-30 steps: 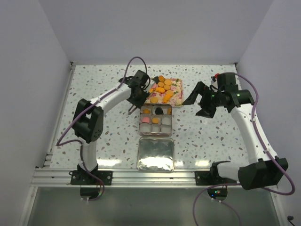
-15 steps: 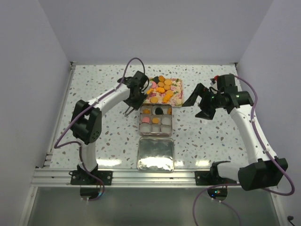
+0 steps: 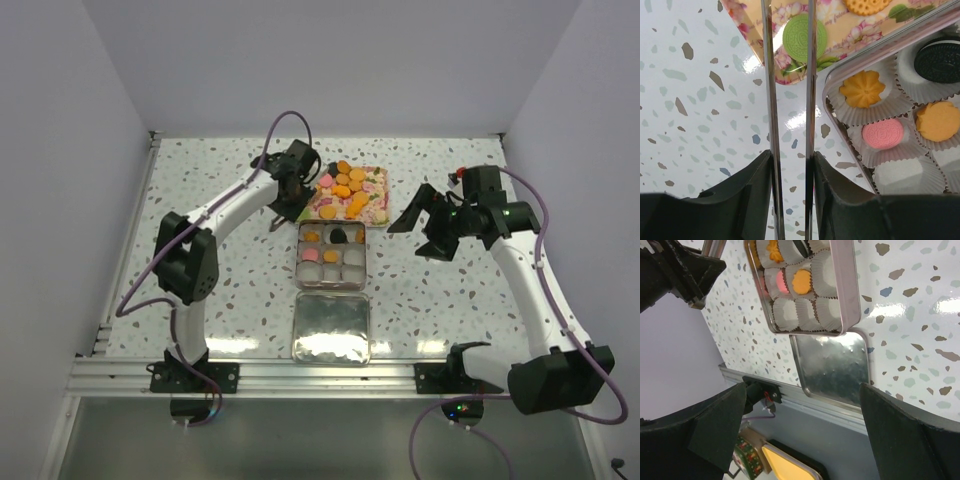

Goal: Pack the cookies

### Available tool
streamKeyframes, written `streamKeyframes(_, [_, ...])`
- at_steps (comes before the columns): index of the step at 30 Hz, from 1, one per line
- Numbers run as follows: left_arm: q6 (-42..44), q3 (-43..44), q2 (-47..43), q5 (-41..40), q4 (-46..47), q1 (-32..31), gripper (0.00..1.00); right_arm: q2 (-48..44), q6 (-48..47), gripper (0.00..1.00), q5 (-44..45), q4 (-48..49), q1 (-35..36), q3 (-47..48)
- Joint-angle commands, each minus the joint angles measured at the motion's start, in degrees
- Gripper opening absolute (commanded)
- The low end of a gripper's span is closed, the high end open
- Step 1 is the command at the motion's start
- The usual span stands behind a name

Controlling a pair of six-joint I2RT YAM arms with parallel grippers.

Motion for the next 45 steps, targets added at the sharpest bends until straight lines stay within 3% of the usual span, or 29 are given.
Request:
streamKeyframes(1, [-0.25,1.72,0.82,0.4,-1.26,-0.18,0.39,-1.56,0.42,0.99,-1.57,0.41,-0.19,0.08])
streamKeyframes(11, [-3.59,6.82,-1.01,-2.85,-2.32,-0.09,0.32,-2.27,0.42,0.99,-1.75,0.5,-0.19,-0.1])
streamKeyframes(21, [-6.31,3.4,-12.6,-3.03,-1.87,-1.66,0.31,-1.56,-0.37,0.99,-2.19,0.77,-0.19,0.16])
streamKeyframes(29, [-9.12,-7.05,-25.6,-0.13,-0.47,-10.45,0.31,-1.3,-0.72,0.99,-2.54,0.94,-0.19,0.07])
streamKeyframes(35, [-12.11,-17.51,-33.87,7.95,3.92,-13.97,0.3,-2.96,-1.16,0.99,-2.54,0.5,-0.19,-1.85])
streamKeyframes(45, [-10.53,-21.66,-32.14,14.99,7.09,-16.17,0.29,-5.34,-1.25,0.99,-2.72,-0.11,-0.19,-5.37])
